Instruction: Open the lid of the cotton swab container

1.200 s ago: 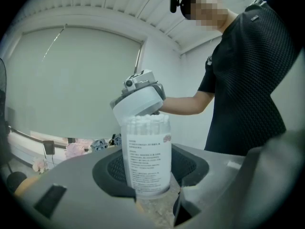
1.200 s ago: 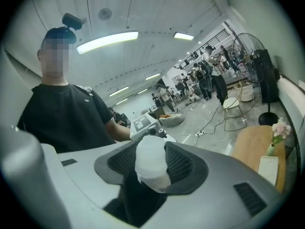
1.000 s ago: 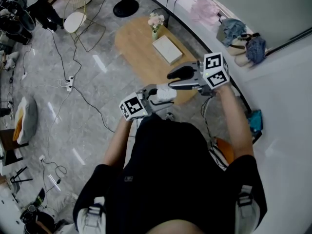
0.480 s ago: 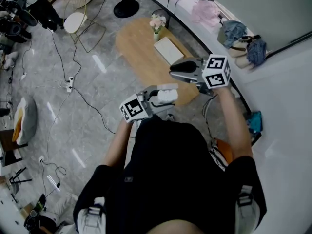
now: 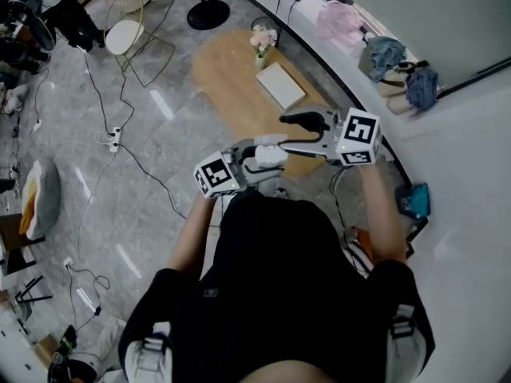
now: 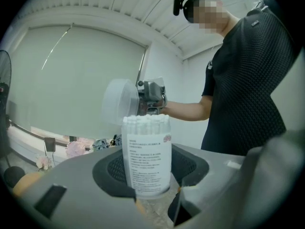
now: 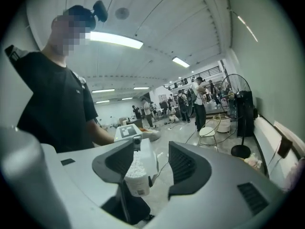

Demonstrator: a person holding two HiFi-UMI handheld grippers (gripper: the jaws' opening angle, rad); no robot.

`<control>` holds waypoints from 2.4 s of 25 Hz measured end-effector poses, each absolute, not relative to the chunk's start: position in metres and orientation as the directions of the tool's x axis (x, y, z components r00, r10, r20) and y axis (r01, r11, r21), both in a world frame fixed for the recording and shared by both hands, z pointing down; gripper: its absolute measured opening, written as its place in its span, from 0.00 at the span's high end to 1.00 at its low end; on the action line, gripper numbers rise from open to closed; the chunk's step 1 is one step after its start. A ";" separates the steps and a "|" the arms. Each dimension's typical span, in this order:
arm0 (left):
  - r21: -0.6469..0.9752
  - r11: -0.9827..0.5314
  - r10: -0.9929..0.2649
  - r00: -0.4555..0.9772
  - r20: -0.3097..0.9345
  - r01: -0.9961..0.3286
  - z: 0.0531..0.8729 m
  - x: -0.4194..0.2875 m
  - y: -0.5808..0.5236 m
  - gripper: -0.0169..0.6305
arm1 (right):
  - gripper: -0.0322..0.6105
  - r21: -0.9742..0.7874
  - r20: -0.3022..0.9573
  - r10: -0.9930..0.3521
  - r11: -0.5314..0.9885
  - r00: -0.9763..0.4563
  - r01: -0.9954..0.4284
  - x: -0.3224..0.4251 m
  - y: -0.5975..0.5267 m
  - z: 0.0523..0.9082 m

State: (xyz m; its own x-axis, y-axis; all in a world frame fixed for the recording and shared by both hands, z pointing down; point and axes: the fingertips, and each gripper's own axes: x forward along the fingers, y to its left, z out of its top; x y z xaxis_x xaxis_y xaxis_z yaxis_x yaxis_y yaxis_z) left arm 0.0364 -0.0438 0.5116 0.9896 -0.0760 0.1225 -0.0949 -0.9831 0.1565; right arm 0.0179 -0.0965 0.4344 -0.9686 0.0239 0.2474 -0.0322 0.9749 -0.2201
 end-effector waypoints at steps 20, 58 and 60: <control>0.117 -0.993 0.025 0.993 0.118 0.011 0.501 -0.019 -0.061 0.66 | 0.60 -0.360 0.198 -0.264 0.876 -0.944 -0.320 -0.032 -0.161 0.480; 0.195 -0.979 0.085 0.991 0.102 0.064 0.519 -0.056 -0.140 0.66 | 0.96 -0.161 0.252 -0.549 0.789 -0.797 -0.594 -0.013 -0.146 0.528; 0.204 -0.977 0.080 0.993 0.088 0.060 0.516 -0.057 -0.146 0.66 | 0.96 -0.166 0.262 -0.551 0.783 -0.792 -0.600 -0.015 -0.145 0.532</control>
